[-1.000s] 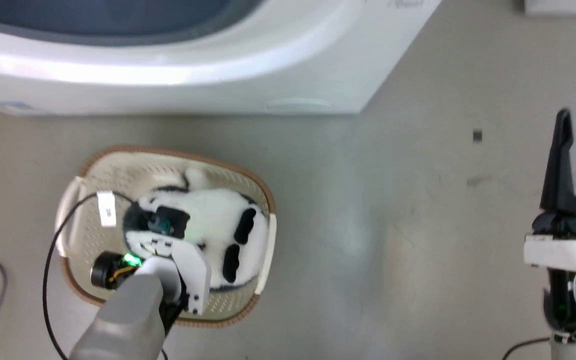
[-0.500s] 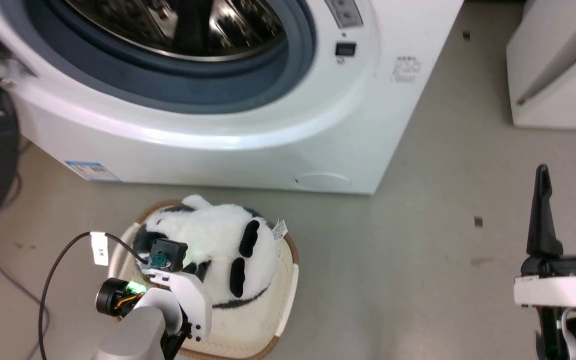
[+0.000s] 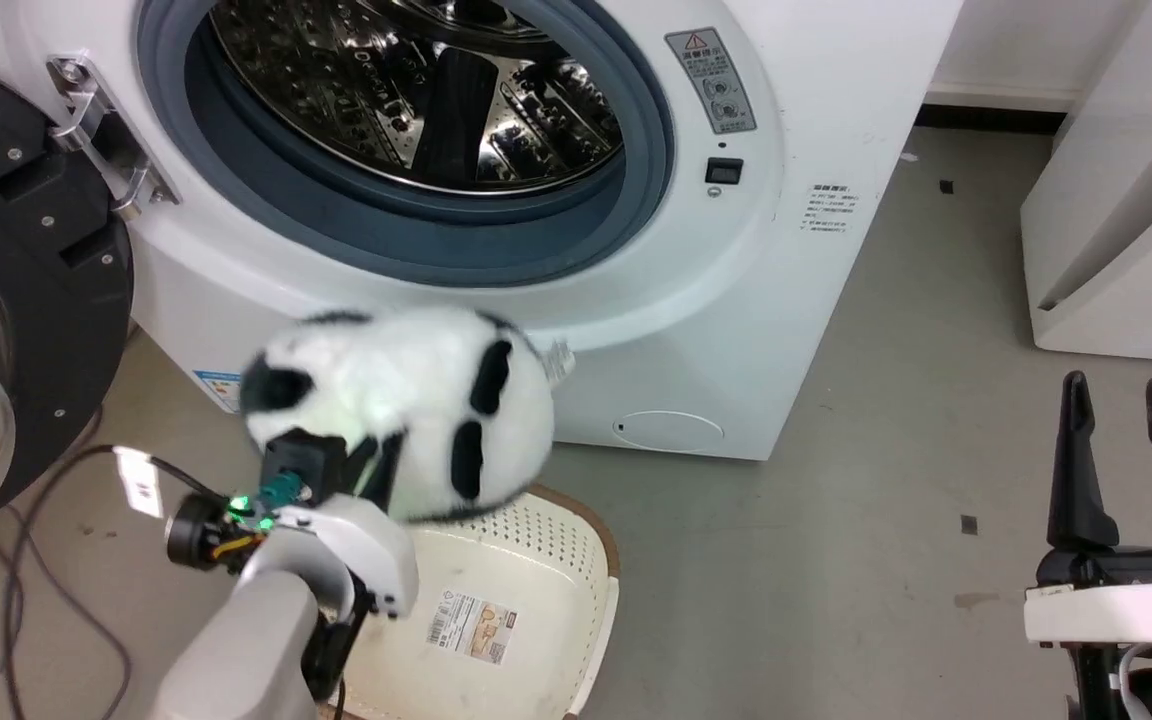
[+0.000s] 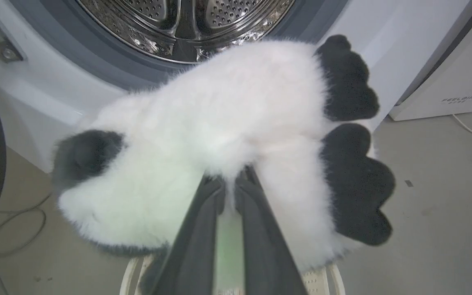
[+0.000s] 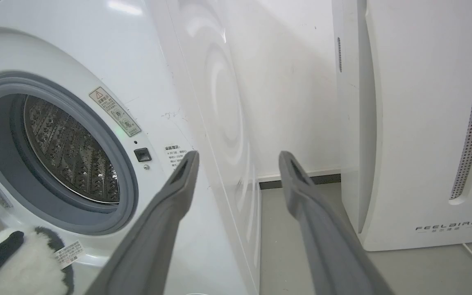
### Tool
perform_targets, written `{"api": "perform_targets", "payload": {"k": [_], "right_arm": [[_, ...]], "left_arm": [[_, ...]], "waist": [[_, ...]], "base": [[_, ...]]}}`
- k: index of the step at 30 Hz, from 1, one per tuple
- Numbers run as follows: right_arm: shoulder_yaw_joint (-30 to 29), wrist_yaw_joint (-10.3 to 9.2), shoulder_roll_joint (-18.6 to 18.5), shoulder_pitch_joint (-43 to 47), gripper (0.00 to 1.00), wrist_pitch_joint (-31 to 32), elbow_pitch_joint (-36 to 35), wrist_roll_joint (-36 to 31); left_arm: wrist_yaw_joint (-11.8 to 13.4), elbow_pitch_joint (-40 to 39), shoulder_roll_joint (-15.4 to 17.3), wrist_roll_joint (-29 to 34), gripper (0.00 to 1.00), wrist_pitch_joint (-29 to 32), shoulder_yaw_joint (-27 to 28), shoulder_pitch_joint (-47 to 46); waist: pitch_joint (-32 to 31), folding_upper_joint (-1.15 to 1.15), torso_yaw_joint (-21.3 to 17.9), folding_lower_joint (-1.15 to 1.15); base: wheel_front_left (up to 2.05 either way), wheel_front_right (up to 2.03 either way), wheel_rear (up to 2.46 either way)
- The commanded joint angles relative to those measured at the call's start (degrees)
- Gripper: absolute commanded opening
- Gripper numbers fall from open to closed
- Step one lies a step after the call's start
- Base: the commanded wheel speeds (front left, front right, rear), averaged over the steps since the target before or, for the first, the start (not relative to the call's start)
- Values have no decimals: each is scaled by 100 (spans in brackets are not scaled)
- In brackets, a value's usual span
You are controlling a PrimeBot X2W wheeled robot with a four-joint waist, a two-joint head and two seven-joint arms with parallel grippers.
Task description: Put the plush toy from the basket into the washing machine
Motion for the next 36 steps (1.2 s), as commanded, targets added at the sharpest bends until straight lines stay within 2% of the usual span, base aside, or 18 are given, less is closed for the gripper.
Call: {"api": "perform_targets", "payload": {"k": [1, 8, 19, 24, 29, 33, 36], "right_arm": [[6, 5, -8, 84, 100, -25, -16, 32], [54, 5, -8, -59, 100, -25, -97, 40], [12, 5, -8, -606, 100, -25, -286, 124], [46, 5, -8, -805, 100, -25, -293, 295], [115, 5, -8, -1060, 100, -25, -344, 487], [98, 5, -8, -1210, 100, -25, -376, 584], [166, 5, -8, -1306, 100, -25, -409, 637]], "left_arm": [[57, -201, 26, 51, 0, -37, 122, 37], [277, -863, -13, 421, 0, -37, 673, -121], [304, -1038, 149, 907, 0, -38, 1537, -1227], [293, -930, 376, 1122, 0, -38, 1812, -1878], [268, -649, 759, 1241, 0, -38, 2068, -2746], [283, -445, 935, 1249, 0, -38, 2238, -3521], [179, -36, 1199, 1296, 0, -7, 2265, -4147]], "waist": [[10, 0, -20, 1], [357, 0, -285, 1], [1547, 0, -990, 1], [2112, 0, -1353, 1], [2744, 0, -1682, 1], [3190, 0, -1790, 1], [3455, 0, -1896, 1]], "base": [[0, 0, 0], [0, 0, 0], [0, 0, 0], [0, 0, 0], [0, 0, 0], [0, 0, 0], [0, 0, 0]]}}
